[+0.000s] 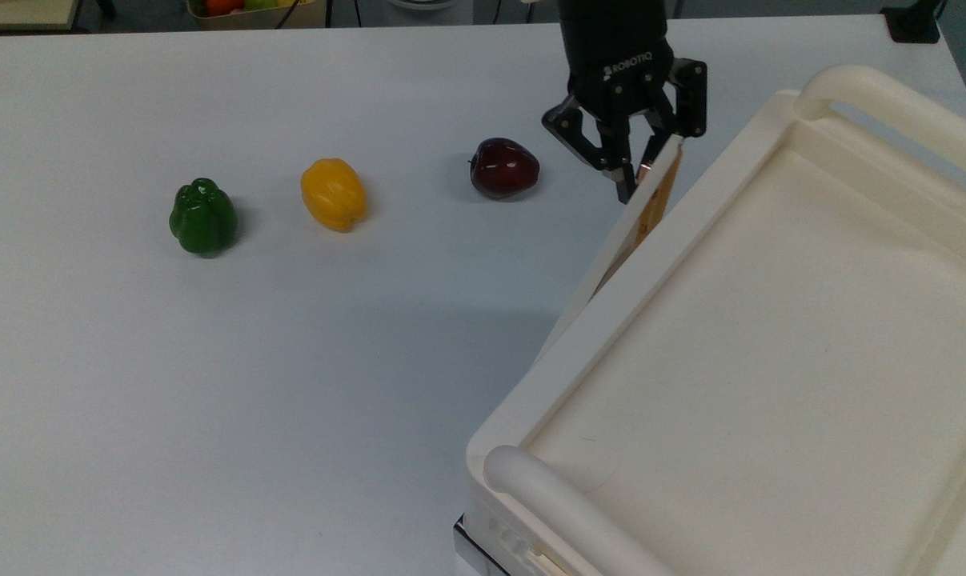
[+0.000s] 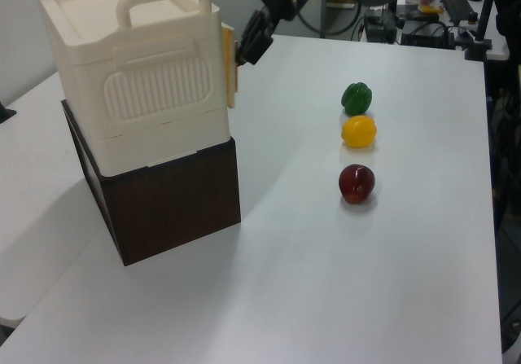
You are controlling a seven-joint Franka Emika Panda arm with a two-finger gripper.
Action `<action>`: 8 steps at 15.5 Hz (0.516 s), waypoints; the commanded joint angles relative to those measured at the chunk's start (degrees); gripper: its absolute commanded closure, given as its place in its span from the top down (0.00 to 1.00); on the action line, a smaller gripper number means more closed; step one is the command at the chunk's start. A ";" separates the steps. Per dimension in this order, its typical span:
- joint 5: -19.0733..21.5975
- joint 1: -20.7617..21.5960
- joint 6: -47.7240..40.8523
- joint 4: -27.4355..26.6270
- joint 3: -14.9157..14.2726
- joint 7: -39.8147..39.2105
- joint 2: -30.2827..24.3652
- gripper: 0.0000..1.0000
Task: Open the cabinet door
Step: 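Pull the door edge away from the cabinet, swinging it open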
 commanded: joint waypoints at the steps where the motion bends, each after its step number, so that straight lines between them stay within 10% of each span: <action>1: 3.36 -2.79 -6.94 -4.02 -0.93 -1.53 -4.96 0.00; 8: 3.81 -5.96 -21.28 -3.58 -10.59 -0.39 -7.25 0.33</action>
